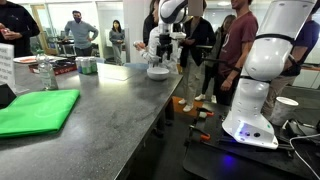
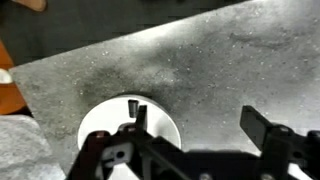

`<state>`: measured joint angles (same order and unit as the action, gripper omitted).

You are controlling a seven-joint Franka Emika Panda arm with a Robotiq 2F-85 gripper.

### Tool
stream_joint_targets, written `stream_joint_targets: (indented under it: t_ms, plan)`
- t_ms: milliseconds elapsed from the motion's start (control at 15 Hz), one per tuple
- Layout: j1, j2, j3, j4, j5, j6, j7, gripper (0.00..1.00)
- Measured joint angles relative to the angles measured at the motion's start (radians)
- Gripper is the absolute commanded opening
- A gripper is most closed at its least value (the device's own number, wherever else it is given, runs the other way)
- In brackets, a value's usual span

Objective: Take the marker out of the bowl and put it on the counter

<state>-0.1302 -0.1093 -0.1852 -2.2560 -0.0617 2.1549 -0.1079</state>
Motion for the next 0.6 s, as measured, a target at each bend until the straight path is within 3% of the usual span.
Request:
stream_joint_targets:
  t_ms: [600]
  plan:
    - [-0.088,0.283,-0.025,0.2,0.159,0.005,-0.082,1.0]
